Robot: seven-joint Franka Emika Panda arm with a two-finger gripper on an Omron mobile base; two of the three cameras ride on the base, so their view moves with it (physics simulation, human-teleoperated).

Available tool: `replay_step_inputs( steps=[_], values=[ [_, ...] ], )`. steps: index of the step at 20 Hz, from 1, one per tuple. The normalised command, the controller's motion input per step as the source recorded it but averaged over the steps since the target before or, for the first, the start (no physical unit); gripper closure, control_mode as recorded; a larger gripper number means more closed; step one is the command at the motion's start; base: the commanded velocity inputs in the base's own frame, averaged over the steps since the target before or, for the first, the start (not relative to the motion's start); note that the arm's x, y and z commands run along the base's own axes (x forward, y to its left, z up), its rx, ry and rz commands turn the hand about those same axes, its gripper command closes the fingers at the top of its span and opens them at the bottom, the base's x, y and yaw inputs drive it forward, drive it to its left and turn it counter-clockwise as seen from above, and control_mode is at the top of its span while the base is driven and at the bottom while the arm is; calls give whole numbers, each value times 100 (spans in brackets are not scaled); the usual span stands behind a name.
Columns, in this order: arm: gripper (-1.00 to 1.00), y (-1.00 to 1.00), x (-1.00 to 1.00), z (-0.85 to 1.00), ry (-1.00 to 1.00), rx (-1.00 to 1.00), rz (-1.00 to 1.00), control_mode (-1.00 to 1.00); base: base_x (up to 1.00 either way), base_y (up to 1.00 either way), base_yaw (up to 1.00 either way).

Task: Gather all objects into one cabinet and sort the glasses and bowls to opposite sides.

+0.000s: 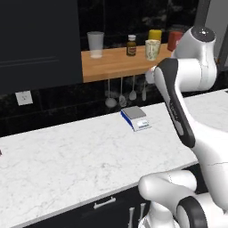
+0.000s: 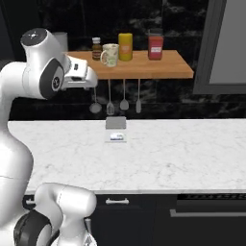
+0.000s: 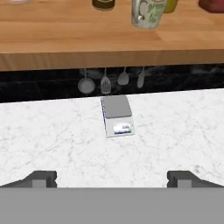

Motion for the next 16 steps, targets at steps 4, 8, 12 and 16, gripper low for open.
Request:
replay_step_inputs(
  steps=[4,8,12,16],
  values=[
    [-100,0,68,31,1,1,-20,-100,0,0,0],
    [-100,0,47,19,10,3,-11,-100,0,0,0],
    [-100,-8,24,0,1,3,-2,-100,0,0,0],
    [-100,-14,24,0,3,1,-1,-100,0,0,0]
  ],
)
